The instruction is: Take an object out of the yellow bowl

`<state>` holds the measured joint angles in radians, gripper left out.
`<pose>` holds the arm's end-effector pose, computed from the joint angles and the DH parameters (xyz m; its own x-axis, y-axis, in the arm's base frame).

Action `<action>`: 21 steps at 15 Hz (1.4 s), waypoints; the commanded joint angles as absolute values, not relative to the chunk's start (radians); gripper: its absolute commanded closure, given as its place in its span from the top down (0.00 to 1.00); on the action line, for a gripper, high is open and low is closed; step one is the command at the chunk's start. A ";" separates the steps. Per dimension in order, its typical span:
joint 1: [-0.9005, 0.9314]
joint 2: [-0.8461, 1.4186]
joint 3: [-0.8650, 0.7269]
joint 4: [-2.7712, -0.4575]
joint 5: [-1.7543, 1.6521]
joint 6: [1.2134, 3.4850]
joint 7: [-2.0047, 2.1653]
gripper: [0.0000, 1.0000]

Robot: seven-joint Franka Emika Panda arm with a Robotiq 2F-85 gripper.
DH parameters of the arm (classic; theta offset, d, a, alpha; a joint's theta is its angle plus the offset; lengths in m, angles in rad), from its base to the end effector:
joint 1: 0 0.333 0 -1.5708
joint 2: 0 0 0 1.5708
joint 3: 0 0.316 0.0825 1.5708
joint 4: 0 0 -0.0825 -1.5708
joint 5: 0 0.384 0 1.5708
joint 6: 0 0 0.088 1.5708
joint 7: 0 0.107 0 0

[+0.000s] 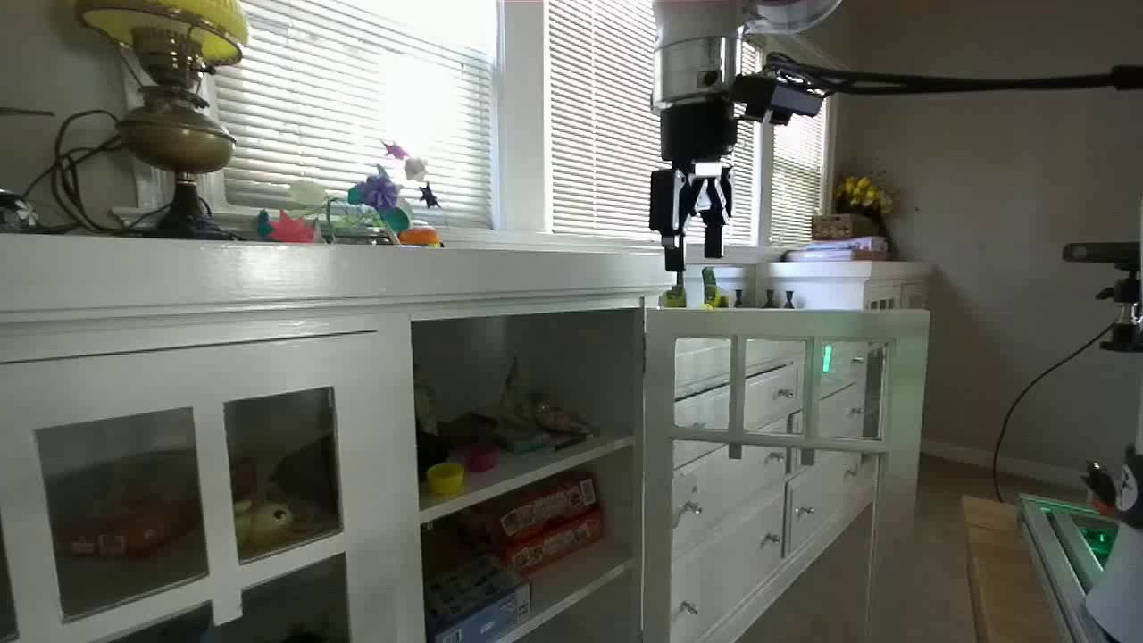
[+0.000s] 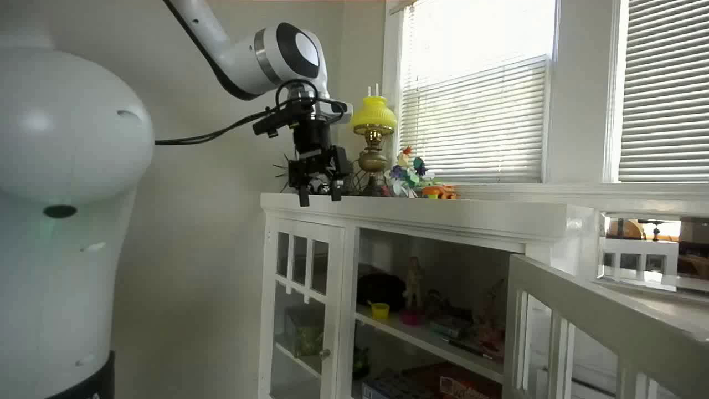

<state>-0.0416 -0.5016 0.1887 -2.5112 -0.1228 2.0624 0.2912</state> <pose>0.3940 0.0540 0.4565 0.9907 -0.1001 0.0924 -0.1155 -0.9767 0.1806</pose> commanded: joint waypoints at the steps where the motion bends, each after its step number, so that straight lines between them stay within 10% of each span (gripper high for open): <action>1: -0.023 -0.500 0.172 -2.509 -0.132 2.059 0.299 1.00; 11: -0.028 -0.488 0.181 -2.523 -0.141 2.099 0.324 1.00; 21: -0.159 -0.089 0.250 -2.590 -0.362 2.905 0.650 1.00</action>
<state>-0.0889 -0.2207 0.2108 -2.6151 -0.1916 2.7185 0.5249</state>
